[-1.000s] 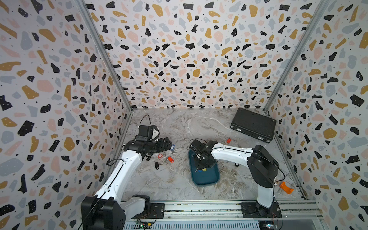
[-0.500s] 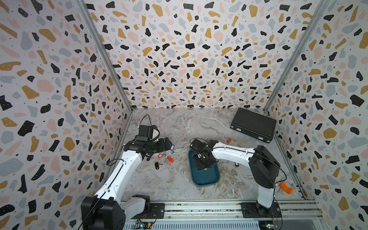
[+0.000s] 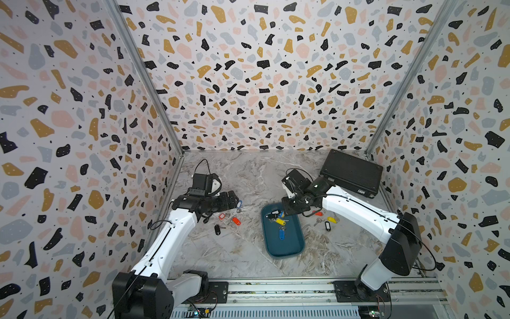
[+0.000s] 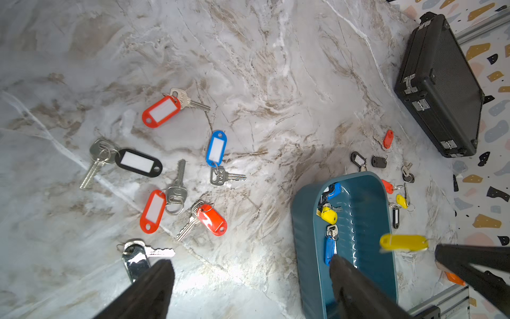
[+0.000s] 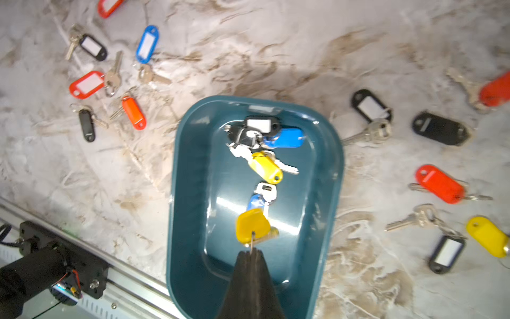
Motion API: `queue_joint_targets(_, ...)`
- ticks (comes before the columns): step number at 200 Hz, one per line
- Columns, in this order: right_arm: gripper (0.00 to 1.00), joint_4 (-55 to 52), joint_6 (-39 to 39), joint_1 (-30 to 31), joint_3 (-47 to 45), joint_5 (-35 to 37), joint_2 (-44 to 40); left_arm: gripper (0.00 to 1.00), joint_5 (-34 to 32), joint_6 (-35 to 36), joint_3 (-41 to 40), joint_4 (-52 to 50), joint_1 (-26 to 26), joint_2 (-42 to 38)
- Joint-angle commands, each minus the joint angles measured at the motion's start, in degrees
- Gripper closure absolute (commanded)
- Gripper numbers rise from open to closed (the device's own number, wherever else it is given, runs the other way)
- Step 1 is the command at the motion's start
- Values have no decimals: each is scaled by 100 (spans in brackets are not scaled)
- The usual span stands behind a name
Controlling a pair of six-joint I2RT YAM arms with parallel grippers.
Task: Take the keys out of the storage box
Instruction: Pick up the key from the storage box, then place the key at the center of the board.
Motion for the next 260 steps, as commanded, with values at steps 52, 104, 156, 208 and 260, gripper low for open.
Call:
queue_joint_targets(52,100,-343,-607,-1293,-816,-6,-451,8,-155,101,-29,109,-173,-77)
queue_joint_targets(104,100,400,-510,-1611,-1776,-393,-252,8,-217,104,-46,108,-319,-82)
queue_joint_targets(156,79,704,-386,-1617,-2187,-523,-257,7,-157,168,-68,178,-562,-129)
queue_joint_targets(208,60,128,-554,-1615,-2009,-273,-1090,7,-416,286,-43,168,-1348,-154)
queue_joint_targets(260,71,-638,-908,-1652,-1799,222,-2075,14,-1291,442,645,-391,-2960,347)
